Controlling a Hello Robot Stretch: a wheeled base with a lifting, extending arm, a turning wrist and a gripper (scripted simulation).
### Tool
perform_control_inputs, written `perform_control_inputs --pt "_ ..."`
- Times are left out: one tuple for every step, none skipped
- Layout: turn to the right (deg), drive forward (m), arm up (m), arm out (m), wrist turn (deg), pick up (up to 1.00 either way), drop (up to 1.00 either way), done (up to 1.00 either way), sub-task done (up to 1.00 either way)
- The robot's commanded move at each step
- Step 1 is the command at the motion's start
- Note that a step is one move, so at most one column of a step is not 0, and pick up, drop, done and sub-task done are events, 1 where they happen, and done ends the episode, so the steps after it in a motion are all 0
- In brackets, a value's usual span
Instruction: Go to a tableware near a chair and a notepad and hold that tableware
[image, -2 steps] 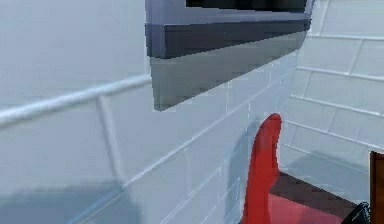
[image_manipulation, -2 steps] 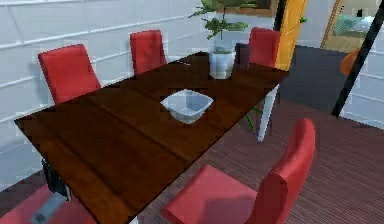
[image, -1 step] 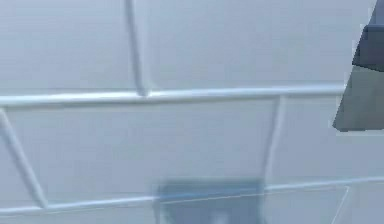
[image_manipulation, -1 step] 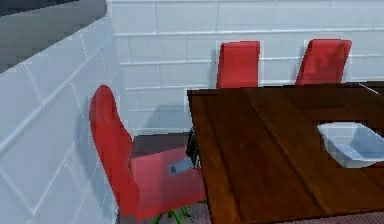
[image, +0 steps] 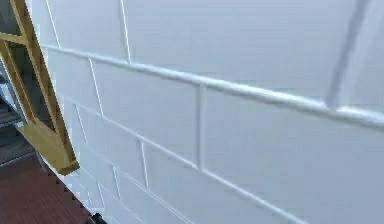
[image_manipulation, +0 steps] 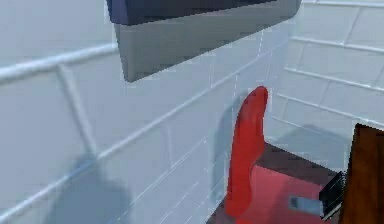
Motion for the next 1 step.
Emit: perform_control_inputs --pt "-45.0 0.0 0.0 0.0 0.0 0.0 0.0 0.0 0.0"
